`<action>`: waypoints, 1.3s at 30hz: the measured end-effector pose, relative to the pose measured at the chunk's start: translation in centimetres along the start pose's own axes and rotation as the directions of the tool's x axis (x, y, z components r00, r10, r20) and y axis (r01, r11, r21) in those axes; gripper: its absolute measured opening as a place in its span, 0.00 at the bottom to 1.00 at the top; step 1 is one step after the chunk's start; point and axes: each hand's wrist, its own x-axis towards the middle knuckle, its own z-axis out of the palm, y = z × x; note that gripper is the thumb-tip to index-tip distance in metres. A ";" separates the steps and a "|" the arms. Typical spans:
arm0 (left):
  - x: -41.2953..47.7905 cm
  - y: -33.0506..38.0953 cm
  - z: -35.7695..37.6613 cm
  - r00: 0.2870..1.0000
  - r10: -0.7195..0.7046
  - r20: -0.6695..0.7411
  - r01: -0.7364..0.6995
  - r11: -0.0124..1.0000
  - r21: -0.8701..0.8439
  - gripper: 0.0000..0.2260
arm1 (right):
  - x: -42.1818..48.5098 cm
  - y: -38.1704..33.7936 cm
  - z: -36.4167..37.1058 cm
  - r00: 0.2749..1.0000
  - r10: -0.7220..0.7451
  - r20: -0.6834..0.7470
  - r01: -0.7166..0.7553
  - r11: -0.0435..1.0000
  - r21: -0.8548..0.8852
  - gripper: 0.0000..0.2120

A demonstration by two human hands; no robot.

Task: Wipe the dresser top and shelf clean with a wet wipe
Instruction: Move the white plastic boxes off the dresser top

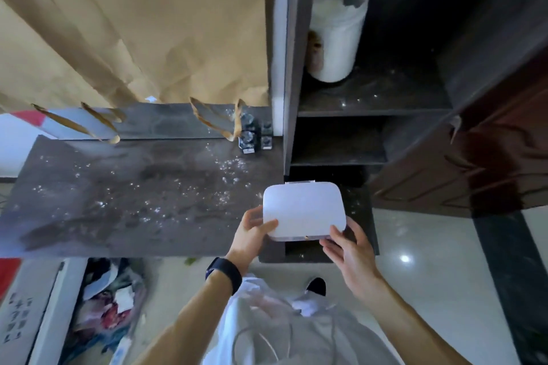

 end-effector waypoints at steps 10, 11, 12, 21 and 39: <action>-1.2 10.2 6.3 0.828 0.560 0.020 -0.514 0.746 0.423 0.42 | 3.0 -6.5 -2.9 0.996 -0.084 0.044 0.071 0.966 0.247 0.21; -1.2 10.8 6.8 0.816 0.577 0.033 -0.528 0.721 0.448 0.42 | 3.5 -7.1 -2.6 0.994 -0.100 0.047 0.085 0.965 0.249 0.20; -1.2 11.0 7.3 0.803 0.595 0.045 -0.542 0.696 0.471 0.42 | 4.0 -7.7 -2.2 0.992 -0.113 0.049 0.097 0.964 0.248 0.19; -1.2 9.7 9.7 0.778 0.627 0.034 -0.570 0.682 0.457 0.44 | 7.4 -9.5 1.1 0.971 -0.238 0.015 0.238 0.967 -0.094 0.27; 0.8 10.7 6.0 0.426 0.842 0.332 -0.062 -0.339 0.939 0.41 | 10.2 -7.2 0.8 0.641 -0.504 0.578 0.446 -0.368 -0.816 0.43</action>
